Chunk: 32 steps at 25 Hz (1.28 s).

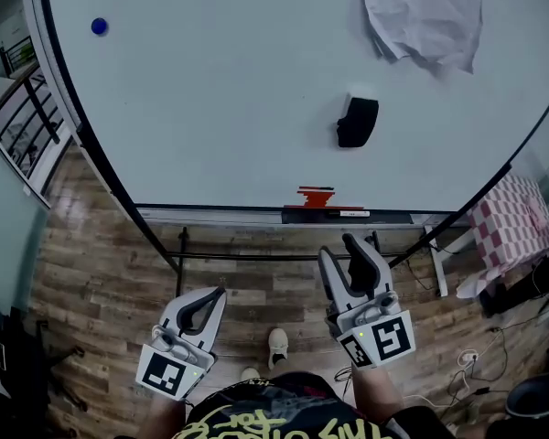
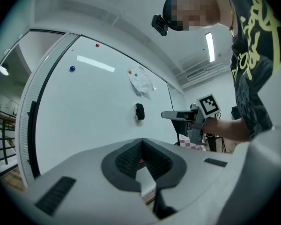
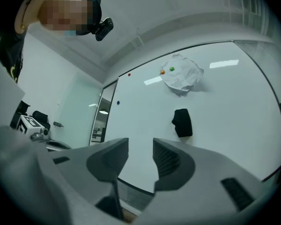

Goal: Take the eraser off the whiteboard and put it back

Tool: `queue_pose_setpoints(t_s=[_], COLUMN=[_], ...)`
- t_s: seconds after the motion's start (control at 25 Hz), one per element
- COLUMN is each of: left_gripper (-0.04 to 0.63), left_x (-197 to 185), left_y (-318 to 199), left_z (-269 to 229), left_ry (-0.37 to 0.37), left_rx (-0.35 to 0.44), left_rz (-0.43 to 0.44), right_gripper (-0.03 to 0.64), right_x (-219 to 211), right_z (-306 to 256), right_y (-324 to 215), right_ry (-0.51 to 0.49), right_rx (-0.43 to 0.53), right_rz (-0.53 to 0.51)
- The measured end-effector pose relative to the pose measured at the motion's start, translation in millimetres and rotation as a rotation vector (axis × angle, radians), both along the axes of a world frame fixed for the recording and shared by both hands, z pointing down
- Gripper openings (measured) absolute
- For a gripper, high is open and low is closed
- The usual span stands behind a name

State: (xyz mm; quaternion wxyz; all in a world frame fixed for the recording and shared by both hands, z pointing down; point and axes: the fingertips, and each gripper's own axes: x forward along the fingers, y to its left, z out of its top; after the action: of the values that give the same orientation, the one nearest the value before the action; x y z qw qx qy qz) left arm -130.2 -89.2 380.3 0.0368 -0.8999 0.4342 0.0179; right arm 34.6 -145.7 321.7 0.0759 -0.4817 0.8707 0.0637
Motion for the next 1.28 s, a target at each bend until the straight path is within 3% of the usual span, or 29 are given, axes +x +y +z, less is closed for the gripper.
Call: queue_pose_setpoints(t_s=[0.36, 0.48, 0.68, 0.8, 0.92, 1.08, 1.28], left_gripper=[0.003, 0.003, 0.003, 0.003, 0.003, 0.003, 0.003], left_x=[-6, -7, -8, -4, -4, 0, 4], left_y=[17, 24, 34, 40, 47, 55, 60], left_z=[-1, -3, 1, -4, 5, 5, 9], left_ry=[0.002, -0.012, 0.008, -0.006, 0.009, -0.035, 0.012], left_rx=[0.011, 0.036, 0.015, 0.076, 0.019, 0.060, 0.002], left_rz=[0.004, 0.013, 0.005, 0.028, 0.015, 0.052, 0.038], right_gripper=[0.058, 0.051, 0.032, 0.023, 0.020, 0.020, 0.017], right_x=[-16, -22, -29, -33, -35, -38, -38], right_z=[8, 16, 26, 30, 33, 37, 41], right_y=[38, 46, 63, 72, 82, 95, 105], right_ry=[0.002, 0.005, 0.013, 0.023, 0.017, 0.011, 0.029], right_rx=[-0.005, -0.021, -0.040, -0.043, -0.047, -0.052, -0.061], right_rz=[-0.053, -0.070, -0.101, -0.123, -0.137, -0.144, -0.154])
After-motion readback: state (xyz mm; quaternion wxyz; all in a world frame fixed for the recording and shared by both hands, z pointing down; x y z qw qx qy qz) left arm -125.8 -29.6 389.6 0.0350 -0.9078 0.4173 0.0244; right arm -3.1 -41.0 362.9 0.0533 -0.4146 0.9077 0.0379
